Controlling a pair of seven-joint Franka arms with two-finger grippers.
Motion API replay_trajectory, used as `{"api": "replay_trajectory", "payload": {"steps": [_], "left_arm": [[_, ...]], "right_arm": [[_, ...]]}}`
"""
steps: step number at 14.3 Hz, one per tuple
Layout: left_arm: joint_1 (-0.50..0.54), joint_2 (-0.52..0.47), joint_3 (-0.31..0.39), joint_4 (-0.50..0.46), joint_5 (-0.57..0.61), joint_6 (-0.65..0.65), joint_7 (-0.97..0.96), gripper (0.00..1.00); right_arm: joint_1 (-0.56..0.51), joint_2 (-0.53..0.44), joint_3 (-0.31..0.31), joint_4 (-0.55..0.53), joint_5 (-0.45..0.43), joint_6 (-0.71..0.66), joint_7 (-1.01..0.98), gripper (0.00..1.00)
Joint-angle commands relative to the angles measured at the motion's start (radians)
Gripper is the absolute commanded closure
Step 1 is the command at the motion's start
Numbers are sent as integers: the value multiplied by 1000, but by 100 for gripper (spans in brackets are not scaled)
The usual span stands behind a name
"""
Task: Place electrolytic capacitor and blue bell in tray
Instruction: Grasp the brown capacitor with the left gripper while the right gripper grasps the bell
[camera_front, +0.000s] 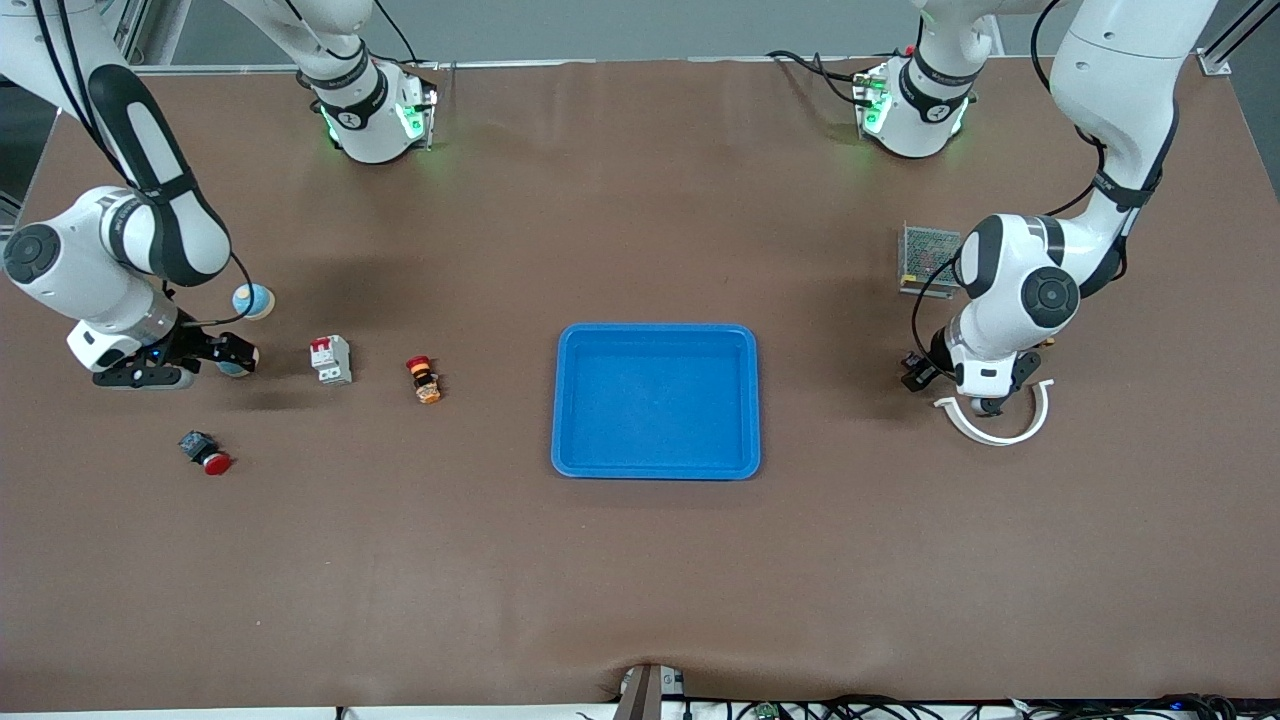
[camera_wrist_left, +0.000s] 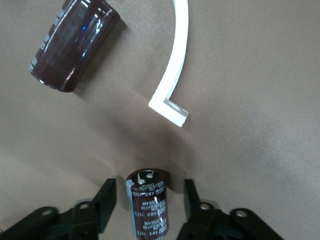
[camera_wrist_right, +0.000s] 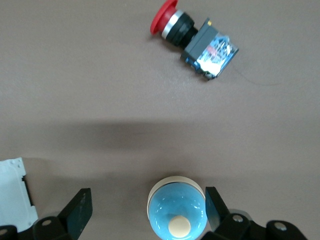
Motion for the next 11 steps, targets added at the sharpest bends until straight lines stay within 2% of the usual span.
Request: {"api": "replay_trajectory", "payload": {"steps": [1, 2, 4, 7, 11], "left_arm": [[-1, -1, -5, -11, -17, 22, -4, 62], [-2, 1, -5, -9, -17, 22, -4, 72], [-2, -5, -5, -9, -17, 22, -4, 100], [-7, -19, -10, -2, -17, 21, -6, 100], [-10, -28, -74, 31, -17, 13, -94, 100]], "right_arm": [[-32, 22, 16, -26, -11, 59, -22, 0], [-46, 31, 16, -28, -11, 69, -40, 0], [-69, 45, 16, -28, -11, 89, -76, 0], [-82, 66, 16, -28, -11, 107, -87, 0], [-86, 92, 16, -28, -11, 122, -88, 0]]}}
